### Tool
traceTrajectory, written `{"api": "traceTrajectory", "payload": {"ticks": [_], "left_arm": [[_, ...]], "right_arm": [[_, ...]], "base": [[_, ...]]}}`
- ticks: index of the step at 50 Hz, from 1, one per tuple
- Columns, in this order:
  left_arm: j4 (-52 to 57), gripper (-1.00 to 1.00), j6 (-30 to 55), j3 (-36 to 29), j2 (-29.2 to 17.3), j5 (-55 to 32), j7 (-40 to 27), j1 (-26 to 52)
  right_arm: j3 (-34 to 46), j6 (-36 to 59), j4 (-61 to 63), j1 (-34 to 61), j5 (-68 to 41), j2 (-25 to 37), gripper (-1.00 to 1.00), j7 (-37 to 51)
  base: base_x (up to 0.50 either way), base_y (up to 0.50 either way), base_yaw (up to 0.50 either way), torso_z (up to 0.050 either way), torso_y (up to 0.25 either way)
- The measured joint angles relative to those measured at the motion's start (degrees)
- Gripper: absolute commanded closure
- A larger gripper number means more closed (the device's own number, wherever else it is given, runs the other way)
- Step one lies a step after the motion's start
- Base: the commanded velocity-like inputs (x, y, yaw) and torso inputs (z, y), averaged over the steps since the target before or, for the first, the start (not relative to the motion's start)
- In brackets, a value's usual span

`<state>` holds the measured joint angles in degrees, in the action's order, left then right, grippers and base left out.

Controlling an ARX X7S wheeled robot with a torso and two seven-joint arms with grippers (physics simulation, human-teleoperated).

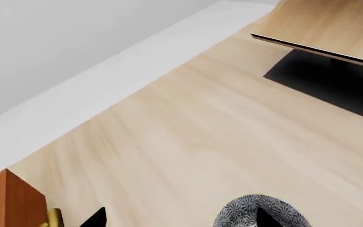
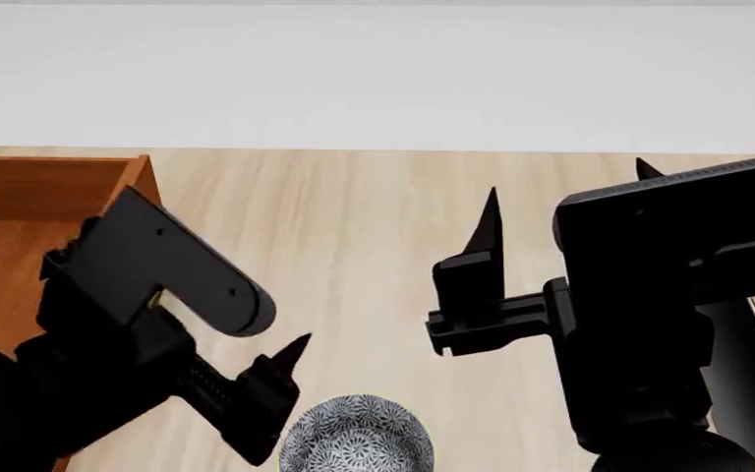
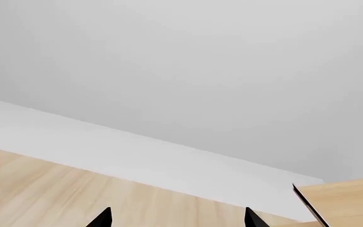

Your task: Put the bowl in the bottom drawer of the cabinet.

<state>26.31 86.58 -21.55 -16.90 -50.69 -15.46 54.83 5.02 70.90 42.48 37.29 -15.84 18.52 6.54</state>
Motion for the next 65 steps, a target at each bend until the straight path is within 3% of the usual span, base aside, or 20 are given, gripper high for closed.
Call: {"api": "traceTrajectory", "payload": {"ticks": [16, 65], "left_arm": [[-7.66, -1.0, -4.14, -4.51, -1.02, -1.7, 1.39, -0.77], [-25.87, -1.0, -19.77, -16.69, -0.23, 6.08, 9.92, -4.62]], "right_arm": [[0.27, -1.03, -0.98, -0.21, -0.15, 0.2, -1.0, 0.12], [0.41, -2.71, -2.24, -1.27, -0.91, 0.65, -1.0, 0.75]], "base": [[0.0, 0.0, 0.0, 0.0, 0.0], [0.0, 0.0, 0.0, 0.0, 0.0]]}}
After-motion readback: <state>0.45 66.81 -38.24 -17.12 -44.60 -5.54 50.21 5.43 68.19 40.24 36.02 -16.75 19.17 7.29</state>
